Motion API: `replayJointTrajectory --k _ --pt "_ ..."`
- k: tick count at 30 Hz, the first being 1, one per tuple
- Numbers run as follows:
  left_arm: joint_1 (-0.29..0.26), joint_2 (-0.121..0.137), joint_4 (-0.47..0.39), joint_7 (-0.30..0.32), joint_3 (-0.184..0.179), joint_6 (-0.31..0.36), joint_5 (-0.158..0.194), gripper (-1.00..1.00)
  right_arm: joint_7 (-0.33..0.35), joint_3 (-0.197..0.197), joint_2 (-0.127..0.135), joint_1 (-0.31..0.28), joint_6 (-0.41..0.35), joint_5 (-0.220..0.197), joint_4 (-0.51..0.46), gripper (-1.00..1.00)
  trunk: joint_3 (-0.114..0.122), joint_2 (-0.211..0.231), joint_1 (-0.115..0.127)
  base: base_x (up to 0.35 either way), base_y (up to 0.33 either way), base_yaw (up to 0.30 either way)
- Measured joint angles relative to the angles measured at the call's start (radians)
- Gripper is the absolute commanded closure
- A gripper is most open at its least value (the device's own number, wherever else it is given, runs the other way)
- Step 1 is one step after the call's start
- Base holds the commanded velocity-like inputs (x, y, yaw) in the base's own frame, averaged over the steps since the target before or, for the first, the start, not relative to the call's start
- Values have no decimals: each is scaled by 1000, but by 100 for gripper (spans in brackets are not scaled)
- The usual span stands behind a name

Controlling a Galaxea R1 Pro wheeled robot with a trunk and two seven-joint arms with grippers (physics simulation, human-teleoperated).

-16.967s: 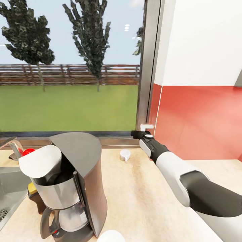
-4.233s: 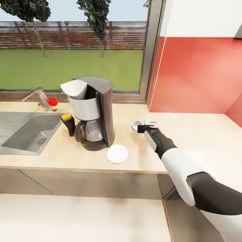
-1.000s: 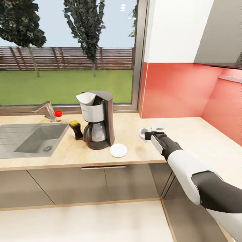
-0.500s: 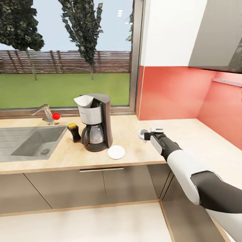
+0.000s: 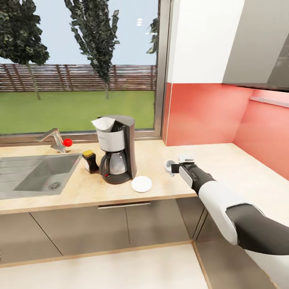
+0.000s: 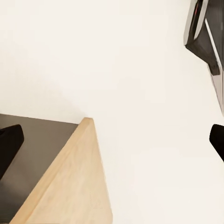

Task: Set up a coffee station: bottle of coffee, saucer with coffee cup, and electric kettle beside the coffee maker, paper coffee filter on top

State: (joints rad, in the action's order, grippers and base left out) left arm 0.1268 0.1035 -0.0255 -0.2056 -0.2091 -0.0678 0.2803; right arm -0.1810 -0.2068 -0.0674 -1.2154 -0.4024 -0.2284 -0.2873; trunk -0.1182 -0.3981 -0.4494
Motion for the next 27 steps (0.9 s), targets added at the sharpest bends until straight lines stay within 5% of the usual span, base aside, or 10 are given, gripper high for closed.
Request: replayJointTrajectory --k 11,27 --pt "-12 -1 0 0 -2 -1 0 -100 2 0 0 0 -1 0 2 100 17 0 0 0 284 -53" --pt "-12 0 1 0 -2 -2 0 -100 1 1 -1 0 1 0 83 100 42 0 0 0 19 -22"
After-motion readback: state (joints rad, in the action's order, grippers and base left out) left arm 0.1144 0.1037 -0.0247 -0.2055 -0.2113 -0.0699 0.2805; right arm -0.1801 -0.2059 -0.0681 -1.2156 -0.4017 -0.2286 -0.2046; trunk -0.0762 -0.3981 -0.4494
